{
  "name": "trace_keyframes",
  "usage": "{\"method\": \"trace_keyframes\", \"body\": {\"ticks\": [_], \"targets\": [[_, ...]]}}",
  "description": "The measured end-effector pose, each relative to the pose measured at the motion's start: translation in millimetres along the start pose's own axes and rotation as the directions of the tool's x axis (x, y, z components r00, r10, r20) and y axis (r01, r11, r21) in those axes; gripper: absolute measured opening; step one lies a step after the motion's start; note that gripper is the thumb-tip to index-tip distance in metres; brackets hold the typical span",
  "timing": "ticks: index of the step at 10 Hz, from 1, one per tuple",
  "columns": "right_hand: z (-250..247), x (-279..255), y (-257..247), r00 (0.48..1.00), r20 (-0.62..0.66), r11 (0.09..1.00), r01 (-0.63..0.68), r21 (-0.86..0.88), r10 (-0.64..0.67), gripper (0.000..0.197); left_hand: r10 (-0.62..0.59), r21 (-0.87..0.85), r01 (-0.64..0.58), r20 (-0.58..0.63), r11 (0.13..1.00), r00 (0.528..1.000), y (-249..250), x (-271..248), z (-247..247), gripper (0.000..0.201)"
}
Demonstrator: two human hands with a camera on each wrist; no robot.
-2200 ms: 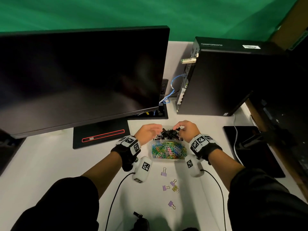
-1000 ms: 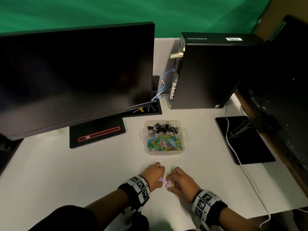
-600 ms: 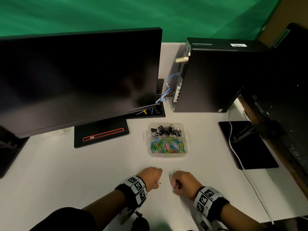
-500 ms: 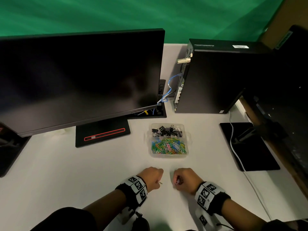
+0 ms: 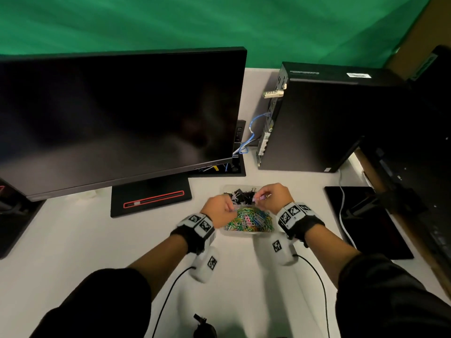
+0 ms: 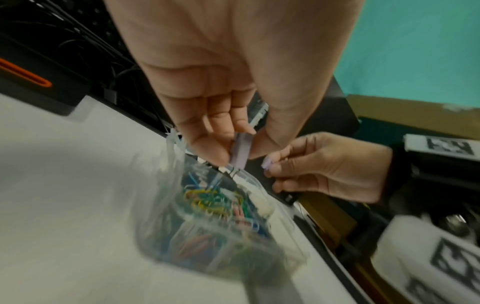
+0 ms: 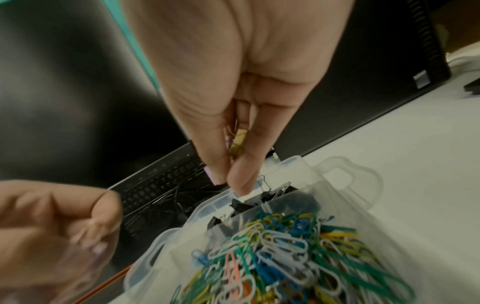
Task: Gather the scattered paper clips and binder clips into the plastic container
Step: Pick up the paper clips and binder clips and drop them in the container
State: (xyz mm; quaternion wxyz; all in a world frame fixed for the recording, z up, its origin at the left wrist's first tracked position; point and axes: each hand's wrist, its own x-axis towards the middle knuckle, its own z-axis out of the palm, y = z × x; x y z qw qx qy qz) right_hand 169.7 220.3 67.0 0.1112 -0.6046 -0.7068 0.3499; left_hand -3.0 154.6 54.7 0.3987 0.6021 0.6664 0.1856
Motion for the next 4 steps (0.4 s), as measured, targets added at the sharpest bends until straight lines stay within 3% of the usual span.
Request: {"method": "trace_keyframes", "body": {"ticks": [2, 3, 4], "targets": [[2.8, 17.7, 1.3, 0.999, -0.024, 0.999, -0.046, 0.006, 0.046, 0.030, -0.063, -0.055, 0.057, -0.115, 0.997, 0.991, 15.2, 40.6, -15.7, 0.012], [2.6, 19.4, 6.3, 0.998, -0.029, 0.999, -0.047, -0.017, 0.047, 0.039, -0.059, -0.066, 0.054, -0.085, 0.996, 0.995, 9.9, 54.4, -12.5, 0.024], [2.0, 15.6, 14.4, 0.998, -0.055, 0.999, -0.038, 0.036, 0.040, 0.041, -0.058, -0.195, 0.047, -0.052, 0.980, 0.997, -3.7, 59.8, -7.5, 0.030]]}}
